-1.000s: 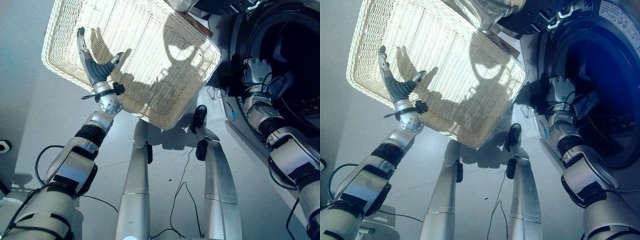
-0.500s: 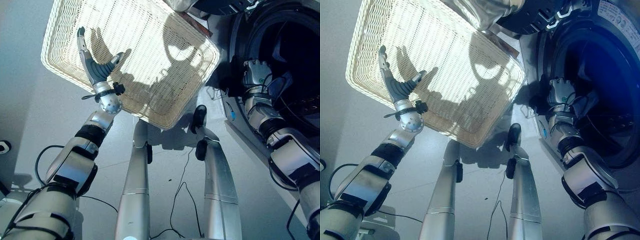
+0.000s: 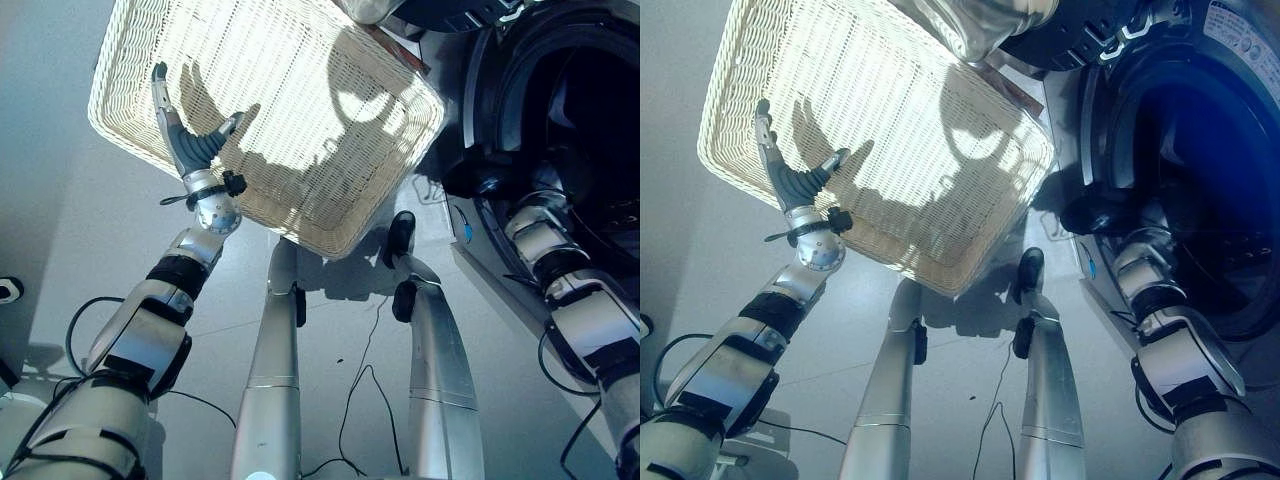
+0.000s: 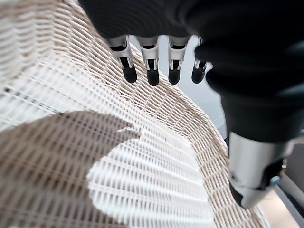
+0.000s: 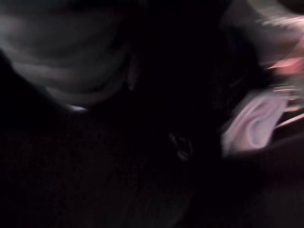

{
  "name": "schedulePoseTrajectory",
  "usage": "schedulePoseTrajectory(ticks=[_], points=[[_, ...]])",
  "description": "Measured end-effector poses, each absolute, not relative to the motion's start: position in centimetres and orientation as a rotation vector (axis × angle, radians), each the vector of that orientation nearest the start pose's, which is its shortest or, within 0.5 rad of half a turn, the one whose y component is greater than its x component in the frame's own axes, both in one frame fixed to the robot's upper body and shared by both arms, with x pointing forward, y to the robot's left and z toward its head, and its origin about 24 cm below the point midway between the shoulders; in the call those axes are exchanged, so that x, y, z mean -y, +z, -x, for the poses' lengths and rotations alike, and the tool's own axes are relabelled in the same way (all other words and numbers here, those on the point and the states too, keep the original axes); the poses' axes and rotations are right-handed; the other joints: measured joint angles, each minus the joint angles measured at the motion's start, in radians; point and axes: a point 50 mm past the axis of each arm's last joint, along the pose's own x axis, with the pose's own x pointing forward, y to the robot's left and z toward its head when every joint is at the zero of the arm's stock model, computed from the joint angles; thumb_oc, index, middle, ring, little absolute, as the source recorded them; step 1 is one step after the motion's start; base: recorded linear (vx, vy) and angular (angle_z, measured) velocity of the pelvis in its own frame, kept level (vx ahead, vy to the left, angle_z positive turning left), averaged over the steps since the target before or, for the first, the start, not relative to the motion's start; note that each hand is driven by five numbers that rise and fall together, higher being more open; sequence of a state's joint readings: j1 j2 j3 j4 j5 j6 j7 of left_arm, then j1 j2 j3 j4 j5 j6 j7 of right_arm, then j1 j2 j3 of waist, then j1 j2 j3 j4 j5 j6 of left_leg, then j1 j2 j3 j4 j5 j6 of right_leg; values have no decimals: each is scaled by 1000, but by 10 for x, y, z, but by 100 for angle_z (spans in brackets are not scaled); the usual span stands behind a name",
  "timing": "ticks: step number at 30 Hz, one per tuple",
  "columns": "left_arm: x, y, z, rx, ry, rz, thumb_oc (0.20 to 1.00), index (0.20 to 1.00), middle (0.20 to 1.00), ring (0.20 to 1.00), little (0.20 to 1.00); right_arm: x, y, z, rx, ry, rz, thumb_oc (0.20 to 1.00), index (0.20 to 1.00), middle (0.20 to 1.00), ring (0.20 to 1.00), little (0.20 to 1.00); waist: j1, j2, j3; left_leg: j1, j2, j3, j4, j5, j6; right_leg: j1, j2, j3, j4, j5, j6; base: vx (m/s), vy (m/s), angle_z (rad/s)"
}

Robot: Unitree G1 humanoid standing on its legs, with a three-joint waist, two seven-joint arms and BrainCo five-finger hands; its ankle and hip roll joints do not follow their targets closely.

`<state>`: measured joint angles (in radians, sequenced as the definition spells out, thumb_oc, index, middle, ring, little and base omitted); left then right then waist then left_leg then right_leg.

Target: Put the clothes into the washing machine.

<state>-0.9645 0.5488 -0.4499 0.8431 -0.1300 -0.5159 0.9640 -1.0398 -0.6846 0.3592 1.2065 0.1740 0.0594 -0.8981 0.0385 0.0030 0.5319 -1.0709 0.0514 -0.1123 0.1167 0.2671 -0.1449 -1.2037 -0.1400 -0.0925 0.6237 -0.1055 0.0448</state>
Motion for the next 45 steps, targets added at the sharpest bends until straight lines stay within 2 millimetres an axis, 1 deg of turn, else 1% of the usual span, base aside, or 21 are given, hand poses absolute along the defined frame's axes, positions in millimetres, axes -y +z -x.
schedulePoseTrajectory(ticks=[4,5,7,9,11,15,17,18,19,20,21,22,23,24,27,30,34,35,38,40,45], points=[[-217,218,-369,788,663,-328,1000,1000,1000,1000,1000,364,195,-343,43,-1305,390,200,200,200,200,200,-9,-1,0,5,3,-3,3,0,0,12,2,-7,-9,4,-3,1,-20,-1],[-215,220,-367,800,652,-320,1000,1000,1000,1000,1000,365,198,-342,56,-1360,198,200,200,200,200,200,-6,-1,1,6,4,-3,2,0,0,16,4,-6,-20,8,0,1,-43,-5],[-214,224,-367,813,648,-318,1000,1000,1000,1000,1000,366,205,-341,95,-1383,-66,200,200,200,200,200,-8,-2,1,6,7,-4,0,1,2,23,8,-7,-34,20,1,-3,-41,-6],[-217,226,-366,820,654,-328,1000,1000,1000,1000,1000,366,206,-341,110,-1385,-233,200,200,200,200,200,-14,-3,2,6,7,-4,-2,2,4,28,10,-6,-50,30,2,-5,-33,-6],[-226,228,-363,824,668,-354,1000,1000,1000,1000,1000,365,210,-342,149,-1378,-417,200,200,200,200,200,-21,-4,2,4,7,-4,-5,4,7,31,11,-5,-65,41,5,-4,-44,-6],[-240,228,-359,826,688,-394,1000,1000,1000,1000,1000,368,215,-339,240,-1369,-645,200,200,200,200,200,-23,-6,3,4,9,-4,-5,5,8,37,14,-4,-83,51,8,-8,-29,-3],[-252,225,-354,815,697,-418,1000,1000,1000,1000,1000,370,223,-335,344,-1344,-786,200,200,200,200,200,-23,-10,5,4,12,-1,-5,4,12,43,17,-3,-100,62,8,-14,-9,-6],[-257,223,-353,805,705,-426,1000,1000,1000,1000,1000,371,225,-333,381,-1347,-821,200,200,200,200,200,-23,-10,5,4,11,0,-5,4,14,47,17,-3,-105,65,10,-10,-1,-4],[-262,222,-351,798,713,-431,1000,1000,1000,1000,1000,372,227,-330,413,-1354,-835,200,200,200,200,200,-23,-10,6,4,11,0,-5,5,16,50,17,-3,-111,69,12,0,0,0],[-266,222,-350,794,714,-437,1000,1000,1000,1000,1000,374,229,-328,437,-1363,-850,332,332,332,332,332,-23,-11,6,4,10,0,-5,5,17,53,16,-2,-116,72,13,0,0,0],[-268,224,-349,798,706,-446,1000,1000,1000,1000,1000,375,230,-326,449,-1375,-879,398,398,398,398,398,-23,-12,7,4,8,1,-5,7,19,54,15,-1,-117,75,15,0,0,0],[-269,224,-349,798,702,-446,1000,1000,1000,1000,1000,376,230,-326,451,-1380,-887,583,583,583,583,583,-23,-12,7,4,8,1,-5,7,20,54,15,-1,-117,75,15,0,0,0],[-269,225,-349,799,695,-448,1000,1000,1000,1000,1000,376,230,-325,450,-1386,-893,583,583,583,583,583,-23,-12,7,5,7,0,-5,8,21,55,14,-1,-117,76,16,0,0,0],[-270,226,-349,797,682,-459,1000,1000,1000,1000,1000,377,230,-326,442,-1391,-917,1000,1000,1000,1000,1000,-23,-13,7,7,5,0,-5,10,24,58,12,-1,-117,78,17,0,0,0],[-269,234,-353,805,664,-468,1000,1000,1000,1000,1000,378,232,-329,414,-1380,-967,1000,1000,1000,1000,1000,-22,-13,7,8,4,0,-4,13,27,58,11,0,-117,83,17,11,2,0],[-271,239,-355,797,665,-460,1000,1000,1000,1000,1000,381,227,-331,361,-1376,-1016,1000,1000,1000,1000,1000,-21,-13,7,9,3,0,-3,15,29,58,11,0,-115,86,18,10,2,0],[-269,241,-356,806,657,-460,1000,1000,1000,1000,1000,379,230,-335,363,-1338,-973,1000,1000,1000,1000,1000,-23,-12,7,12,-1,0,-3,17,31,61,8,1,-114,86,19,0,0,0],[-268,241,-357,807,650,-463,1000,1000,1000,1000,1000,378,232,-336,358,-1329,-947,1000,1000,1000,1000,1000,-23,-12,7,12,-1,0,-3,17,31,61,8,0,-114,86,19,0,0,0],[-263,240,-358,808,635,-459,1000,1000,1000,1000,1000,370,241,-340,332,-1338,-645,1000,1000,1000,1000,1000,-29,-12,7,14,-2,0,-2,17,31,63,7,1,-112,87,20,0,0,0],[-261,243,-359,816,632,-449,1000,1000,1000,1000,1000,369,241,-341,306,-1359,-547,1000,1000,1000,1000,1000,-29,-12,6,14,-1,-1,-5,16,31,61,8,1,-111,86,21,0,0,0],[-254,243,-361,820,622,-429,1000,1000,1000,1000,1000,370,240,-339,265,-1424,-379,1000,1000,1000,1000,1000,-28,-12,6,12,-2,0,-12,13,33,58,7,1,-113,82,28,-6,6,0]])
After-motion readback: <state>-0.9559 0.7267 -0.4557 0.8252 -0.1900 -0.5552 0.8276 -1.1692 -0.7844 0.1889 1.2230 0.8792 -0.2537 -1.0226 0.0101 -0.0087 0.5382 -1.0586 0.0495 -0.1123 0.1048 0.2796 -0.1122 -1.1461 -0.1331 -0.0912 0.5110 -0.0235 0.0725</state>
